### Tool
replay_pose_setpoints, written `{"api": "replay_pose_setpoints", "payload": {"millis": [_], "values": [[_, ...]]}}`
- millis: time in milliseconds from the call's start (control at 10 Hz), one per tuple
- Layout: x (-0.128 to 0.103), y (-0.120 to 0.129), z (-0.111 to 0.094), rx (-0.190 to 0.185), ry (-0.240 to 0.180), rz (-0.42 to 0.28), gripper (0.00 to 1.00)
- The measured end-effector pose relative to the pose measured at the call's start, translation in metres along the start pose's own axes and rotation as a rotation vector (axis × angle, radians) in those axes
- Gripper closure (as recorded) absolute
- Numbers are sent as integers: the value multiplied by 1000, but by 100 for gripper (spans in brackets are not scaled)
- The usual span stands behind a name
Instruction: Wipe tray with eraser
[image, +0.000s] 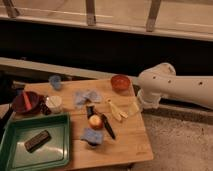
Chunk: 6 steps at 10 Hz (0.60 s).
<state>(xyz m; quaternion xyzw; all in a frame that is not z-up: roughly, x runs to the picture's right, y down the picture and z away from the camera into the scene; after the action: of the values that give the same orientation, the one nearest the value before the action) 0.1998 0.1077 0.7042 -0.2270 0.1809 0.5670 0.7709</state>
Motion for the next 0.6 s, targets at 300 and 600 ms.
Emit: {"api": "replay_pose_setpoints", "payload": {"millis": [300, 600], "values": [[0, 0, 0, 0, 0, 0, 20], [-5, -3, 0, 32, -15, -3, 20]]}}
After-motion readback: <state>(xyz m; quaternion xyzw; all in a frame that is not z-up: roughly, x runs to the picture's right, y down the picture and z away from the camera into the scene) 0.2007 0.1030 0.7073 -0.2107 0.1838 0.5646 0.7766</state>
